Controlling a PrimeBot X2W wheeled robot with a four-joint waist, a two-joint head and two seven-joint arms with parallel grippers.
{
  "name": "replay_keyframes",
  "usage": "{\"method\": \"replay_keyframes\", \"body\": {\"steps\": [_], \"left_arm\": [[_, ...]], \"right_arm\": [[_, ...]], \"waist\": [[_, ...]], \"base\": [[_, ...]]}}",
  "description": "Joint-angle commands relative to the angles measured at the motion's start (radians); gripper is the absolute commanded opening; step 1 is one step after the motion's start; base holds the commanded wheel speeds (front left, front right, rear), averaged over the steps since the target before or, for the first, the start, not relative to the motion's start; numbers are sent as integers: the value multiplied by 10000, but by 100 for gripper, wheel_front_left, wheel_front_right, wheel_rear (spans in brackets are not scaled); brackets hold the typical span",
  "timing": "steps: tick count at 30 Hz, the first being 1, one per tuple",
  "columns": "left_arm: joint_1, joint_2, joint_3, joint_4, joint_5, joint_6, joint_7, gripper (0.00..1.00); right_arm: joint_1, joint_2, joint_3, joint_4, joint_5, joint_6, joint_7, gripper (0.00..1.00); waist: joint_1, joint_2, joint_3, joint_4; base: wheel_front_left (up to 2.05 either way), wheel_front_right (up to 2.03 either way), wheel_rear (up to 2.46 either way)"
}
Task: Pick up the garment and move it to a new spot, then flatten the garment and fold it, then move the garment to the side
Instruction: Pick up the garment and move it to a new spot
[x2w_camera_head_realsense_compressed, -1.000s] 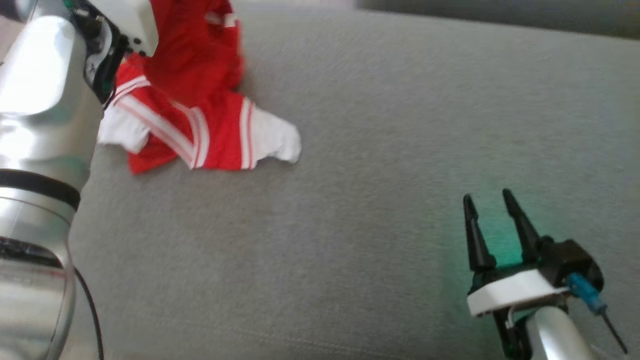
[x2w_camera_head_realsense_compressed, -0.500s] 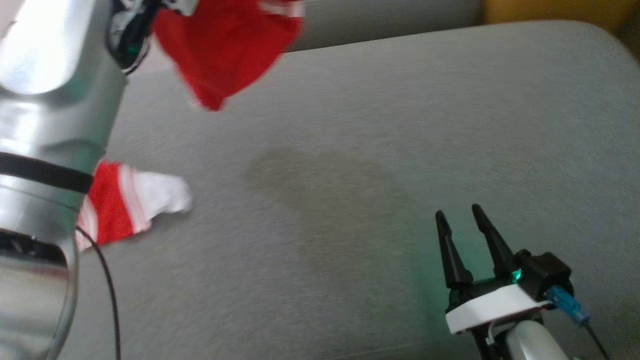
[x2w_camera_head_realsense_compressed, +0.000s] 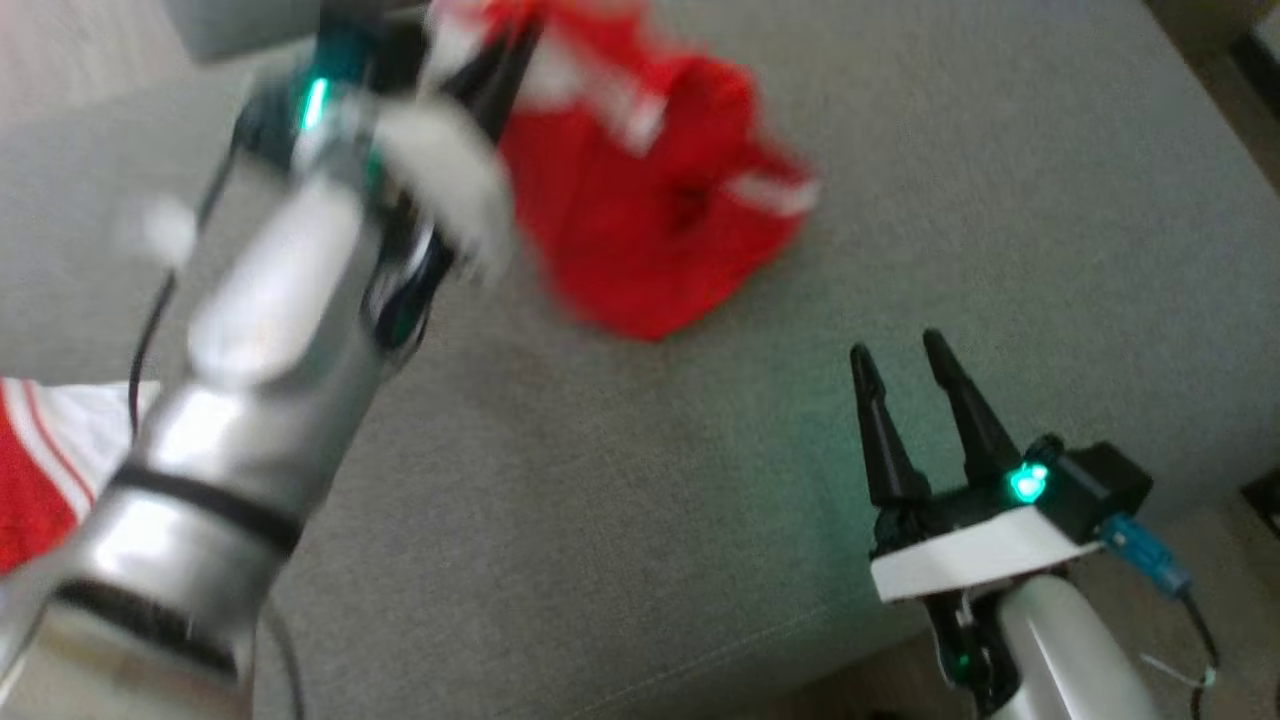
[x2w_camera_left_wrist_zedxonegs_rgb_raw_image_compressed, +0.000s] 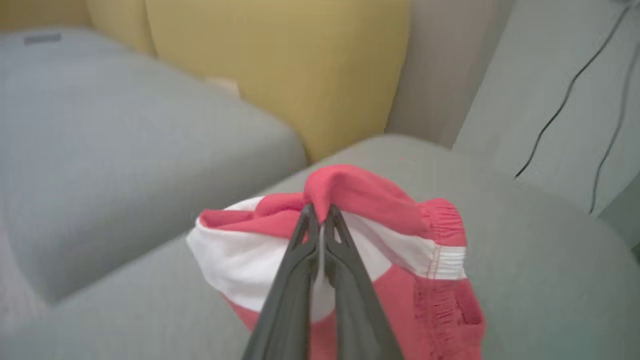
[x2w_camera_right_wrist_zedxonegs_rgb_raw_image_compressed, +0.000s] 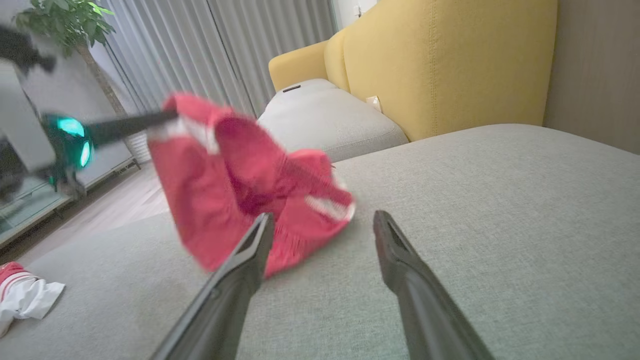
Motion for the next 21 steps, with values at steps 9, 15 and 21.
{"method": "replay_keyframes", "body": {"steps": [9, 15, 21], "left_arm": [[1633, 656, 758, 477, 86, 970, -1510, 100], [4208, 461, 2661, -2832, 1219, 2362, -1541, 100], [7177, -245, 4658, -5444, 2306, 2671, -1543, 100]], "right_arm": [[-185, -49, -67, -306, 31, 39, -24, 100], [333, -49, -536, 19, -339, 39, -24, 100], [1031, -49, -1139, 312, -590, 39, -24, 100]], "waist": [[-3, 0, 407, 99], [-3, 0, -836, 1324], [-3, 0, -2079, 2792]], "base": [[0, 0, 0], [0, 0, 0], [0, 0, 0]]}}
